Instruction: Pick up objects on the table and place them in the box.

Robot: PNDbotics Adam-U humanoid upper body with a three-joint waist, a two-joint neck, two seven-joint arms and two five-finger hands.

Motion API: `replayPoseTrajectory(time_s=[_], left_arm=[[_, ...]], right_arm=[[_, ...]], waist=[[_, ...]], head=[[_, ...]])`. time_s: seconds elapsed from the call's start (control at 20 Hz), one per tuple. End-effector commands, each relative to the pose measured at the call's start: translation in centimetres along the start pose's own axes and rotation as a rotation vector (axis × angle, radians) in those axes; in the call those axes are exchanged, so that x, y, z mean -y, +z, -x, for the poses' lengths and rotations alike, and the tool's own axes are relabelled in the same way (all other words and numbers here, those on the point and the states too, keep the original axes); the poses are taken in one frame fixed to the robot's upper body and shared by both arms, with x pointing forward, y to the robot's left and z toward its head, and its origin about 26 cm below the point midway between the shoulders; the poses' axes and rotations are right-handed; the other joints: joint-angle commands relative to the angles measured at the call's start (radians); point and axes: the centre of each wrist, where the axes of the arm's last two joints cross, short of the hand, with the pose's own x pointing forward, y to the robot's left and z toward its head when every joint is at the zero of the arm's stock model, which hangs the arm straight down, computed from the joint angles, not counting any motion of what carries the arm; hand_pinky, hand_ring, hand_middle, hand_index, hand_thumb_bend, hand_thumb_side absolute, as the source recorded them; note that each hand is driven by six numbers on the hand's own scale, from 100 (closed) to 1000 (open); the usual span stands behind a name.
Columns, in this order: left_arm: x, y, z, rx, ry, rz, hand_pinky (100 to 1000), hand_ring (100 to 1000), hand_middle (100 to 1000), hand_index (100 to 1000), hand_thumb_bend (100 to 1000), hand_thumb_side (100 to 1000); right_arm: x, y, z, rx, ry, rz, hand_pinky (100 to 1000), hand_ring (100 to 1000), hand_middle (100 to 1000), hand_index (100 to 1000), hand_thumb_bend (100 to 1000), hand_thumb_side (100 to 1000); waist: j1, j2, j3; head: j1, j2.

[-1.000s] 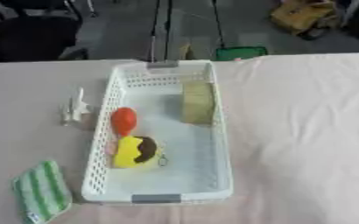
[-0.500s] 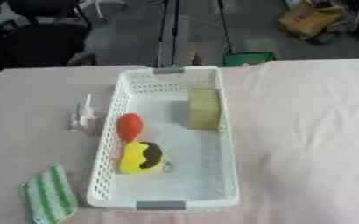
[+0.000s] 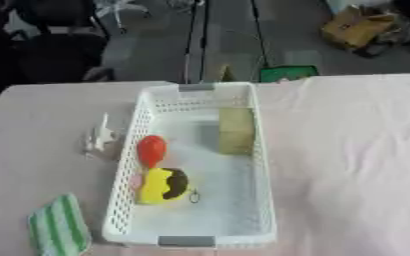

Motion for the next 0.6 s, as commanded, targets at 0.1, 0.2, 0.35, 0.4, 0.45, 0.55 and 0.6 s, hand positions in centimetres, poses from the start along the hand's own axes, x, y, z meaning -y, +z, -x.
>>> replayPoseTrajectory(time_s=[0.1, 0.2, 0.35, 0.4, 0.45, 0.55, 0.6], left_arm=[[-1.3, -1.1, -0.3, 0.097, -0.169, 0.110, 1000, 1000, 1000, 1000, 511, 987], [-1.3, -1.3, -0.5, 0.125, -0.197, 0.142, 1000, 1000, 1000, 1000, 538, 977], [-1.3, -1.7, -0.8, 0.167, -0.231, 0.195, 1000, 1000, 1000, 1000, 564, 968], [-1.3, -1.8, -0.9, 0.182, -0.243, 0.216, 1000, 1000, 1000, 1000, 591, 963], [-1.3, -1.9, -0.9, 0.195, -0.253, 0.234, 1000, 1000, 1000, 1000, 598, 962], [-1.3, -2.0, -1.0, 0.213, -0.273, 0.259, 1000, 1000, 1000, 1000, 608, 959], [-1.3, -2.1, -1.1, 0.230, -0.287, 0.277, 1000, 1000, 1000, 1000, 680, 953]], right_arm=[[0.2, -1.3, -0.2, 0.047, -0.005, 0.012, 872, 934, 866, 833, 100, 1000], [0.1, -1.3, -0.2, 0.046, -0.007, 0.013, 872, 934, 866, 833, 100, 1000], [0.1, -1.3, -0.3, 0.045, -0.009, 0.013, 872, 934, 866, 833, 100, 1000], [0.1, -1.3, -0.3, 0.044, -0.010, 0.013, 872, 934, 866, 832, 100, 1000], [0.1, -1.3, -0.3, 0.044, -0.010, 0.013, 872, 934, 866, 832, 100, 1000], [0.1, -1.3, -0.3, 0.044, -0.012, 0.013, 872, 934, 866, 832, 100, 1000], [0.1, -1.3, -0.3, 0.044, -0.014, 0.014, 871, 934, 866, 832, 100, 1000]], waist=[[0.002, -0.024, 0.001], [0.002, -0.025, 0.000], [0.002, -0.027, -0.003], [0.003, -0.028, -0.004], [0.004, -0.028, -0.004], [0.005, -0.029, -0.005], [0.006, -0.029, -0.005]], head=[[0.000, -0.020], [-0.001, -0.026], [-0.004, -0.045], [-0.003, -0.050], [-0.002, -0.053], [-0.002, -0.056], [-0.002, -0.057]])
